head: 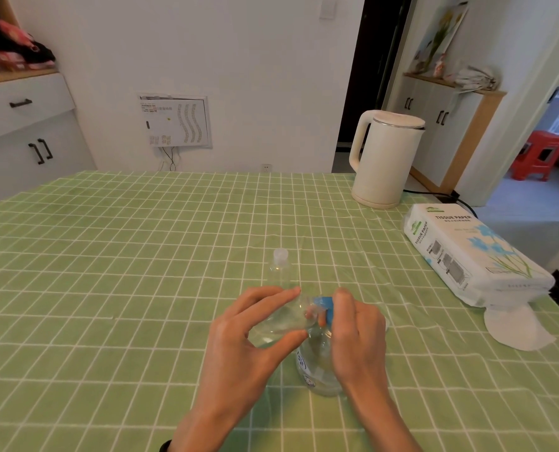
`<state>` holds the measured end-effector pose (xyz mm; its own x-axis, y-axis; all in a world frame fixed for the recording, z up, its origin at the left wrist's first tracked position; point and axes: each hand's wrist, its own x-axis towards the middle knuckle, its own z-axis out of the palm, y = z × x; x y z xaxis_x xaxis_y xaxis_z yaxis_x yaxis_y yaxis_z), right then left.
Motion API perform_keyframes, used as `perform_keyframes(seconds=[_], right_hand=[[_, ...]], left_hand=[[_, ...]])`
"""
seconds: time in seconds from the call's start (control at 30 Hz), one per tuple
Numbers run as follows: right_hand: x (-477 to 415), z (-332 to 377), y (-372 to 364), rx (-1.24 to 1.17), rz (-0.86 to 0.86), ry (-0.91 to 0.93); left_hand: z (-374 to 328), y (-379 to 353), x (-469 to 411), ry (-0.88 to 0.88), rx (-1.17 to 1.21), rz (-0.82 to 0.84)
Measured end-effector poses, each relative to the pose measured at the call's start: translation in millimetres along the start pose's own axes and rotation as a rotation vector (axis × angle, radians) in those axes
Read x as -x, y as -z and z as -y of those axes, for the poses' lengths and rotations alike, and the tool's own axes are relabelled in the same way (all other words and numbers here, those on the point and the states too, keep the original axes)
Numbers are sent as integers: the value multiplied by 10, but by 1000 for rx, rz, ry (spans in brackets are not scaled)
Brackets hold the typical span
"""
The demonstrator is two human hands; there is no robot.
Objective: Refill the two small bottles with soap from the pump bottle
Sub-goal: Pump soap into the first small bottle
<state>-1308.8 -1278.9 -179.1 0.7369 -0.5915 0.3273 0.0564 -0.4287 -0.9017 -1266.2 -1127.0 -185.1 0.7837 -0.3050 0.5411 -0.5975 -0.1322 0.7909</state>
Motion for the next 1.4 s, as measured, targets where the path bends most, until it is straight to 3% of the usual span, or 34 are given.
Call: perform_keyframes(seconds=[1.4], right_hand=[[-12, -42, -8, -9, 7, -31]], left_hand=[[-1, -33, 26, 53, 99, 13]])
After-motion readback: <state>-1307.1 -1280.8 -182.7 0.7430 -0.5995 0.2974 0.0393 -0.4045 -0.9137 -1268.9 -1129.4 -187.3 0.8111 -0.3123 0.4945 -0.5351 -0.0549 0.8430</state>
